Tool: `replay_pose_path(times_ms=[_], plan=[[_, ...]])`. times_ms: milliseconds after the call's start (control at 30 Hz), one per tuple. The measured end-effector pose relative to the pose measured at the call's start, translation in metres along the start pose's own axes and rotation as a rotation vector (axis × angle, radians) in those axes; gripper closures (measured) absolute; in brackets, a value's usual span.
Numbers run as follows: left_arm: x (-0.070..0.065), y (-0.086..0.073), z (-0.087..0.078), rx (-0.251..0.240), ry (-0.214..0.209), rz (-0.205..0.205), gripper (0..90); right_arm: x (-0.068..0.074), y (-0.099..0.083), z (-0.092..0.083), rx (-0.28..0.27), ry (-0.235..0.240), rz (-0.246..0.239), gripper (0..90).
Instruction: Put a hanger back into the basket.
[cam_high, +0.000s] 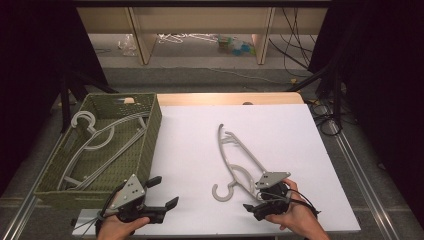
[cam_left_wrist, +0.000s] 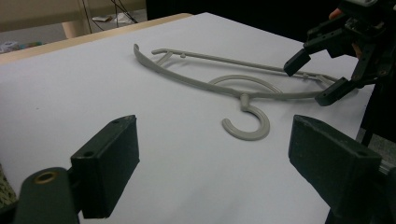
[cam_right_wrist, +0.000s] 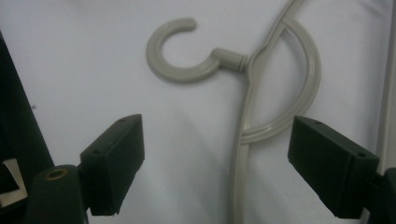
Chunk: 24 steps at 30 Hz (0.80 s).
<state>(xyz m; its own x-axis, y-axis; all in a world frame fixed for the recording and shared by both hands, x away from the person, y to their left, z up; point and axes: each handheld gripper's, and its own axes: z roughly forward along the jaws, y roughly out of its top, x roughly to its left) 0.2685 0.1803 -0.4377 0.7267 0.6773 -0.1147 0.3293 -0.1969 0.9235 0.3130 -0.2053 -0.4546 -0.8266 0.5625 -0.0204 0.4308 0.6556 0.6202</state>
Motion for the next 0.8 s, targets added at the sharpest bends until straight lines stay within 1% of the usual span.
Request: replay_pose_path(times_ms=[33, 67, 100, 133, 167, 200, 233, 267, 300, 333, 367, 433, 467, 500, 600, 633, 667, 700, 733, 767, 800], plan=[[0.000, 0.000, 0.000, -0.003, -0.006, -0.003, 16.2, 0.001, 0.000, 0.002, 0.019, -0.002, 0.014, 23.7], [-0.001, 0.000, 0.001, -0.001, -0.005, 0.001, 16.3, 0.000, 0.000, 0.004, 0.028, -0.004, 0.010, 25.3], [-0.001, 0.000, 0.002, -0.009, -0.017, 0.002, 16.4, -0.002, -0.001, 0.006, 0.051, 0.004, 0.002, 27.6], [-0.002, -0.001, 0.002, 0.004, -0.008, 0.007, 16.5, -0.002, -0.001, 0.007, 0.067, 0.006, 0.003, 29.2], [-0.002, -0.001, 0.002, 0.007, -0.007, 0.009, 16.4, -0.003, 0.000, 0.008, 0.099, 0.007, 0.005, 30.5], [-0.002, -0.002, 0.003, 0.006, -0.015, 0.013, 16.5, -0.003, 0.000, 0.009, 0.115, -0.003, 0.009, 32.2], [-0.003, -0.002, 0.003, 0.010, -0.011, 0.010, 16.5, -0.005, 0.000, 0.010, 0.128, -0.001, 0.019, 34.4], [-0.003, -0.001, 0.003, 0.009, -0.013, 0.010, 16.5, -0.007, 0.001, 0.011, 0.126, -0.003, 0.016, 36.3], [-0.003, -0.001, 0.004, 0.006, -0.013, 0.007, 16.6, -0.008, 0.001, 0.011, 0.135, 0.005, 0.030, 39.1], [-0.003, -0.001, 0.004, 0.007, -0.013, 0.006, 16.8, -0.011, 0.002, 0.011, 0.146, 0.014, 0.022, 43.2], [-0.003, -0.001, 0.004, 0.013, -0.012, 0.008, 16.9, -0.011, 0.002, 0.012, 0.157, 0.014, 0.036, 44.0], [-0.004, -0.001, 0.004, 0.007, -0.014, 0.007, 17.2, -0.013, 0.003, 0.014, 0.176, 0.015, 0.040, 46.2], [-0.004, -0.001, 0.004, 0.008, -0.015, 0.006, 17.5, -0.015, 0.002, 0.017, 0.197, 0.021, 0.045, 48.0], [-0.005, -0.001, 0.005, 0.009, -0.017, 0.005, 17.5, -0.014, 0.002, 0.018, 0.200, 0.016, 0.050, 48.5], [-0.004, -0.002, 0.006, 0.005, -0.025, 0.008, 17.6, -0.017, 0.004, 0.018, 0.226, 0.013, 0.050, 56.3], [-0.004, -0.002, 0.006, 0.000, -0.025, 0.004, 17.9, -0.019, 0.005, 0.018, 0.228, 0.017, 0.048, 58.1], [-0.004, -0.002, 0.006, 0.003, -0.023, 0.004, 18.2, -0.020, 0.006, 0.019, 0.243, 0.022, 0.054, 60.6], [-0.004, -0.002, 0.006, 0.014, -0.019, 0.016, 18.3, -0.021, 0.007, 0.019, 0.252, 0.024, 0.060, 61.2], [-0.004, -0.002, 0.006, 0.018, -0.023, 0.023, 18.3, -0.023, 0.009, 0.020, 0.260, 0.028, 0.053, 61.6], [-0.003, -0.002, 0.006, 0.019, -0.023, 0.040, 18.2, -0.023, 0.010, 0.020, 0.269, 0.033, 0.053, 61.7], [-0.004, -0.002, 0.006, 0.018, -0.018, 0.014, 18.2, -0.023, 0.011, 0.021, 0.279, 0.032, 0.053, 61.7]])
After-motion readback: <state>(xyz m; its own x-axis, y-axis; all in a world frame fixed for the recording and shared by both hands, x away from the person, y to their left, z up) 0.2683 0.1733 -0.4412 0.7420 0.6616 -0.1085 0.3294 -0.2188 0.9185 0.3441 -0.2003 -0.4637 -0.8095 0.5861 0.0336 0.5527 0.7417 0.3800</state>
